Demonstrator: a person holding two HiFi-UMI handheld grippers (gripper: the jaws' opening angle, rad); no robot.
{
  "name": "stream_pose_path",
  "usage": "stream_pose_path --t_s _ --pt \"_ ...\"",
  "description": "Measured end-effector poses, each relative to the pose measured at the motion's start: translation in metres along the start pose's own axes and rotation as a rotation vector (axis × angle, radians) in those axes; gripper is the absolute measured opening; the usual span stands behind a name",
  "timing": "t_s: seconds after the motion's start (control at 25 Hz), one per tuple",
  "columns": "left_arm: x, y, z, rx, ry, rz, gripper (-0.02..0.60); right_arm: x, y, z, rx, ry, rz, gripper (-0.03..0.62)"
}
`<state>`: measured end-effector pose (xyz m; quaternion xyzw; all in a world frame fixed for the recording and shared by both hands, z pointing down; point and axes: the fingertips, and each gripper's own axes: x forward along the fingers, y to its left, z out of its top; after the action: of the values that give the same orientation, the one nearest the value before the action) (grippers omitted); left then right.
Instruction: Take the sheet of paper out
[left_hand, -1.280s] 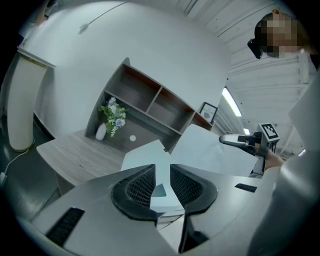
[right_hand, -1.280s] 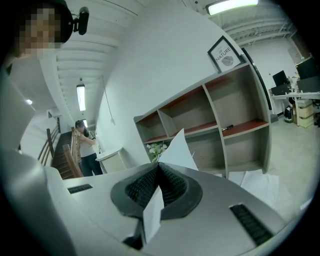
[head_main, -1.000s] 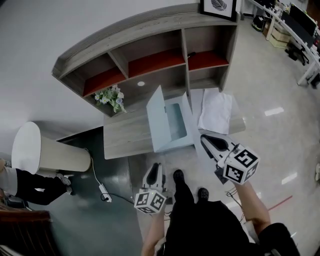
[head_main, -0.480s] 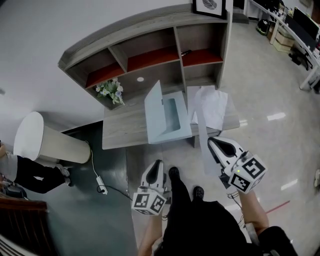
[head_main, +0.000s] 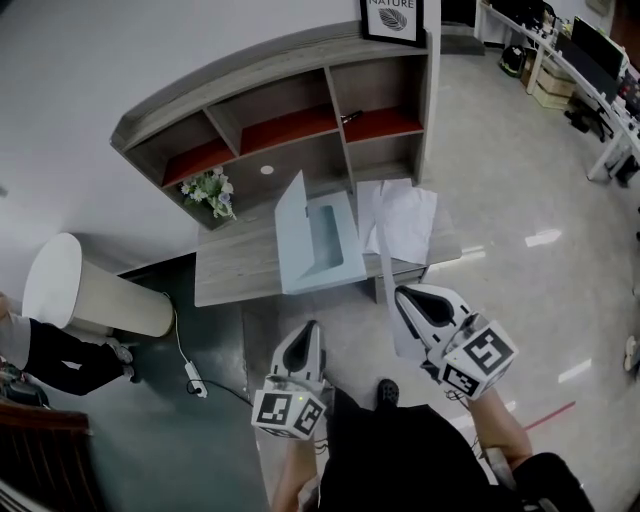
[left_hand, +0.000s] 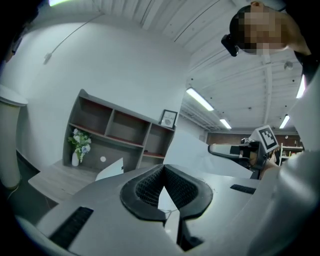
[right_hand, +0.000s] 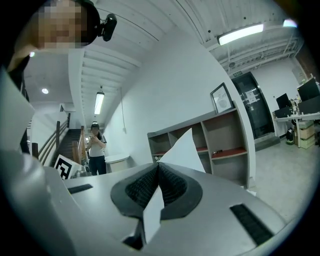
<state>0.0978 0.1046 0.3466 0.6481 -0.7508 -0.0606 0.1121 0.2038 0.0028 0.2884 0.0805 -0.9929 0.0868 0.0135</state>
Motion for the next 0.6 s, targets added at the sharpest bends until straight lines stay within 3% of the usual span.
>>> stream_pose_path --t_s 0.28,0.6 --pt "-0.007 -0.007 0.033 0.04 -0.045 -0.046 0.014 0.0 0.019 0.003 -0.026 -0.002 0.036 0.012" --pt "-0.019 -0.002 0.049 0.07 -0.034 -0.05 0.014 0.001 0.034 0.001 -0.02 -0.002 0.06 0.012"
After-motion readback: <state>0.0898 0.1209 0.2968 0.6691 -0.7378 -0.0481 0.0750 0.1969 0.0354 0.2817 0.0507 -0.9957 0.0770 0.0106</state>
